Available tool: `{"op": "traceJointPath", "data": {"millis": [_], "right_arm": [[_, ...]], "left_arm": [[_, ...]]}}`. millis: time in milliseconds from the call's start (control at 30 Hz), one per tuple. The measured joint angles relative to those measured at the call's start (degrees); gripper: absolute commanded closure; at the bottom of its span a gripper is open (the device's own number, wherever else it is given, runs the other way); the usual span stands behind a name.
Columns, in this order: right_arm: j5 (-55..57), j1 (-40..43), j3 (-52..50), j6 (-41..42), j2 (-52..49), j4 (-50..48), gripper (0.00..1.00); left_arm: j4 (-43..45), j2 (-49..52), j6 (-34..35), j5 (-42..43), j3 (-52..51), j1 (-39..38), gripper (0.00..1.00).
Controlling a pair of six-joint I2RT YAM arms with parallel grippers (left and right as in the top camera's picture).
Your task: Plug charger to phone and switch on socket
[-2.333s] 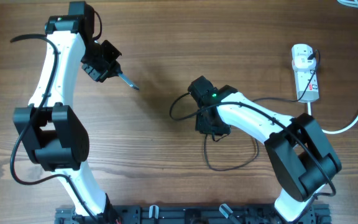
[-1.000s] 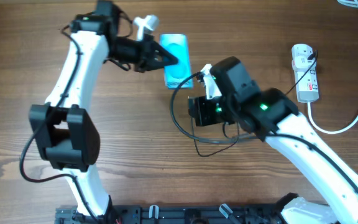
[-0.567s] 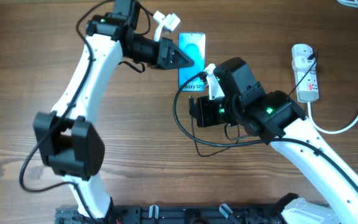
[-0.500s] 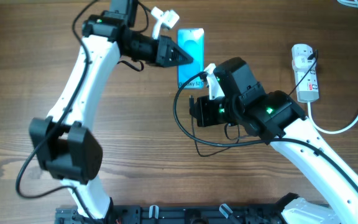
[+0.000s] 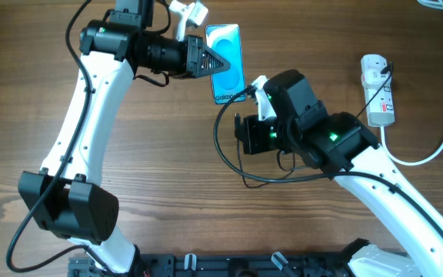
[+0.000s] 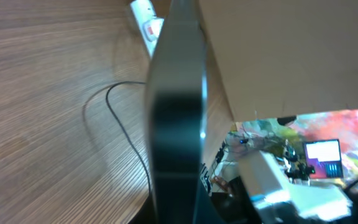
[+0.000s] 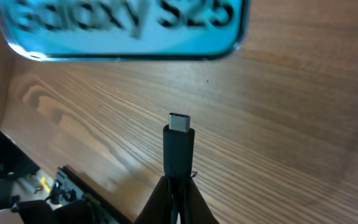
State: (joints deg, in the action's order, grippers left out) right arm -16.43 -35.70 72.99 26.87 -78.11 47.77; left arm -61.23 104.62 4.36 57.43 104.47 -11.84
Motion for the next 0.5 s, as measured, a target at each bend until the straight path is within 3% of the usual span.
{"op": "traceJointPath", "data": {"millis": [500], "right_arm": [[1.42,-0.66,1.01,-0.22,0.00,-1.68,0.95]], "left_arm": [[-1.49,0.00,2.01,-1.46,0.00,-1.22,0.96]]}}
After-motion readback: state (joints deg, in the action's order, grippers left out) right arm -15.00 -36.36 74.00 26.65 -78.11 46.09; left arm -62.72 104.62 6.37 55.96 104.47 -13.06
